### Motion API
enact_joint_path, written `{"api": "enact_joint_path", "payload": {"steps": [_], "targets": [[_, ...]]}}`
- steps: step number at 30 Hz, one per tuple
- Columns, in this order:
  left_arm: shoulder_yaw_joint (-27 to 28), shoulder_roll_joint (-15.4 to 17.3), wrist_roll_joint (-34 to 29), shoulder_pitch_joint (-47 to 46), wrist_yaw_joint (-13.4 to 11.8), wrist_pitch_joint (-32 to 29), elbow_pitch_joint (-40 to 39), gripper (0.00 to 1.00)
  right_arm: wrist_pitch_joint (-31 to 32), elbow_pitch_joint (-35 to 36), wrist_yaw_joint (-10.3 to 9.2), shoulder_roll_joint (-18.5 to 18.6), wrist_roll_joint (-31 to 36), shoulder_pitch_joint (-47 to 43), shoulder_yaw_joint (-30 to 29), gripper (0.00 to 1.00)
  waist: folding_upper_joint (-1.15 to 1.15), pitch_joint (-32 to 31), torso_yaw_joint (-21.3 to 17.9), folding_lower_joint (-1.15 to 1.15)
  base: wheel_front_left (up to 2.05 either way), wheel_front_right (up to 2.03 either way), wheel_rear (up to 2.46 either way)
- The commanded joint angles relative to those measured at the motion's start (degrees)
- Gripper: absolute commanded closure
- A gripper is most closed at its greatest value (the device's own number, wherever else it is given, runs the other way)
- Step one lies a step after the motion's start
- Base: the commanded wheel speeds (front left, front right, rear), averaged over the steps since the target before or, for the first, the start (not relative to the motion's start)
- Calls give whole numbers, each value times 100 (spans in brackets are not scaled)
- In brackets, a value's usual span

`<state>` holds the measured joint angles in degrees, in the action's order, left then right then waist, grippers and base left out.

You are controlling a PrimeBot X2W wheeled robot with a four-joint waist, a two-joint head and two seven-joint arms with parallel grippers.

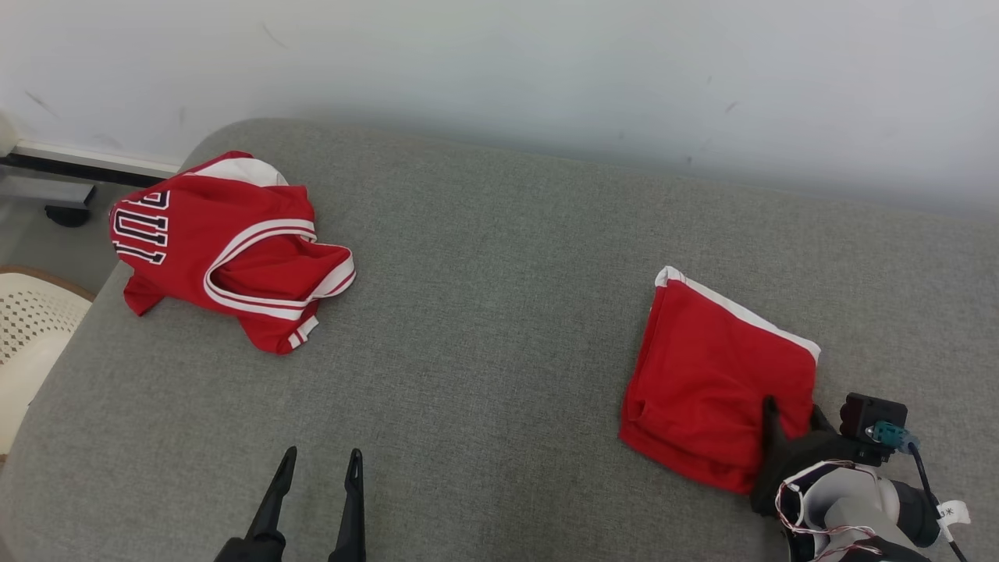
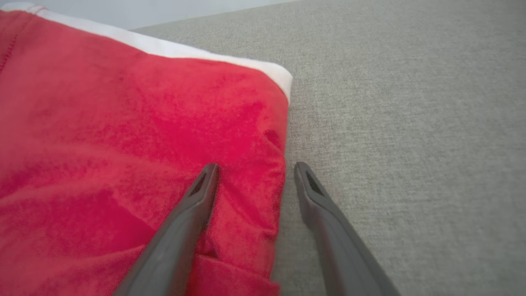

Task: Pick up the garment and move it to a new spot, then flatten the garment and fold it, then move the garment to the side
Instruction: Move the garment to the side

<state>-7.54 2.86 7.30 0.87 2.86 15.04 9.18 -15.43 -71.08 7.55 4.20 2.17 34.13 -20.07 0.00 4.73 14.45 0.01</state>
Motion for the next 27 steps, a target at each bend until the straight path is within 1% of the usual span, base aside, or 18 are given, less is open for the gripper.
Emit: {"api": "enact_joint_path", "payload": {"steps": [1, 2, 5, 10, 11, 12, 16, 21, 27], "targets": [[-1, 6, 41, -44, -16, 14, 23, 0, 59, -152, -10, -102, 27, -77, 1, 84, 0, 6, -15, -1, 0, 0, 0], [1, 5, 39, -51, -16, 14, 33, 0, 59, -181, -10, -120, -37, -65, -16, 100, 0, 1, -27, -1, 0, 0, 0], [-1, 5, 61, -91, -17, 14, 44, 0, 54, -143, -10, -128, -45, -44, 130, 100, 0, -11, -63, -1, 0, 0, 0], [27, 5, 106, -64, -42, 14, -3, 0, 26, 461, -10, -137, 157, -125, 648, 100, 0, -43, -170, -1, 0, 0, 0], [27, 5, 106, -64, -42, 14, -3, 0, 26, 461, -10, -137, 157, -125, 648, 100, 0, -43, -170, -1, 0, 0, 0], [42, 5, 126, -49, -51, 14, -13, 0, 27, 550, -10, -106, 219, -148, 771, 100, 0, -45, -205, -1, 0, 0, 0], [120, 6, 147, -13, -71, 14, -64, 0, 25, 859, -10, 210, 352, -95, 1250, 100, 0, 12, -391, -1, 0, 0, 0], [168, 4, 213, -99, -59, 14, -139, 0, 25, 1092, -10, 679, 323, 176, 1960, 100, 0, 230, -704, -1, 0, 0, 0], [224, 5, 170, -303, -14, 15, -191, 0, 25, 871, -10, 1372, 195, 722, 2795, 100, 0, 605, -1040, -1, 0, 0, 0]]}}
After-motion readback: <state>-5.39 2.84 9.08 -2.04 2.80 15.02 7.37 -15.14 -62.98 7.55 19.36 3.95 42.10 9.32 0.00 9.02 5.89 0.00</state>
